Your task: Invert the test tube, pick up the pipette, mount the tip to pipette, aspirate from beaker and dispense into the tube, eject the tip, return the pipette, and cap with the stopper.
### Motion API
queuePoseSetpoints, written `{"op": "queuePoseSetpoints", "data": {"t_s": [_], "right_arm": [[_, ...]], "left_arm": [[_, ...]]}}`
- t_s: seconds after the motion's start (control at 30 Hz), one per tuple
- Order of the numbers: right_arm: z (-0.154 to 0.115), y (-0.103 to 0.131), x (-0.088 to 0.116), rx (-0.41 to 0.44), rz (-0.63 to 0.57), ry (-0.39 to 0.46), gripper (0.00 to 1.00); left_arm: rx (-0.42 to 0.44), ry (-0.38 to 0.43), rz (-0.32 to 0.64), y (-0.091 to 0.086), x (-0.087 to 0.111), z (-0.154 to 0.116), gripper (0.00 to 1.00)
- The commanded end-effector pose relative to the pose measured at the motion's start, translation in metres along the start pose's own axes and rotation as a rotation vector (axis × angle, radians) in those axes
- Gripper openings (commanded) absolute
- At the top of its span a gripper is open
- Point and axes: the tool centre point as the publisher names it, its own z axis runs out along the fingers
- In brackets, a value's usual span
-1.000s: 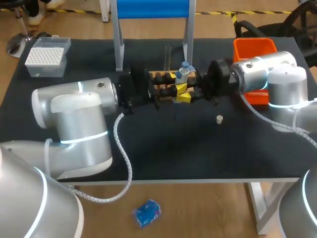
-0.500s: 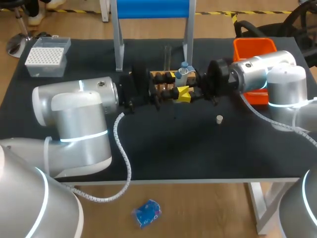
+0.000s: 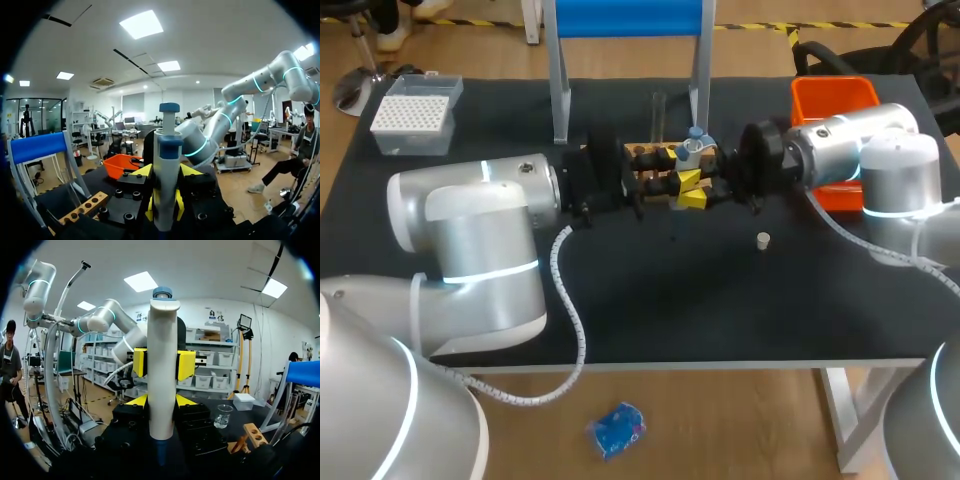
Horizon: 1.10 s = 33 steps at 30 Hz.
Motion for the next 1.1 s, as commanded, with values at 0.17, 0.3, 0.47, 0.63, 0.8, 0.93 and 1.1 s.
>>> {"op": "queuePoseSetpoints", "data": {"t_s": [0.17, 0.3, 0.47, 0.63, 0.8, 0.93, 1.1], "right_arm": [[-0.001, 0.002, -0.003, 0.003, 0.000, 0.001, 0.00], [-0.002, 0.004, -0.003, -0.003, -0.003, -0.005, 0.00], [-0.012, 0.007, -0.001, 0.016, 0.012, -0.029, 1.00], [-0.037, 0.014, 0.000, 0.066, 0.014, -0.094, 1.00], [-0.058, 0.027, -0.001, 0.121, 0.009, -0.181, 1.00], [-0.074, 0.044, -0.008, 0.164, 0.003, -0.262, 1.00], [-0.094, 0.058, -0.021, 0.228, 0.037, -0.369, 1.00]], "left_arm": [[-0.011, 0.008, -0.002, 0.001, 0.002, -0.001, 0.00], [-0.013, 0.010, 0.000, 0.000, 0.002, -0.001, 0.00], [0.002, -0.005, 0.014, -0.013, 0.000, -0.003, 0.00], [0.012, -0.069, 0.033, -0.032, -0.010, -0.015, 0.00], [-0.018, -0.162, 0.049, -0.047, -0.024, -0.028, 0.00], [-0.051, -0.249, 0.027, -0.055, -0.043, -0.038, 0.00], [-0.097, -0.440, -0.036, -0.065, -0.075, -0.052, 0.00]]}}
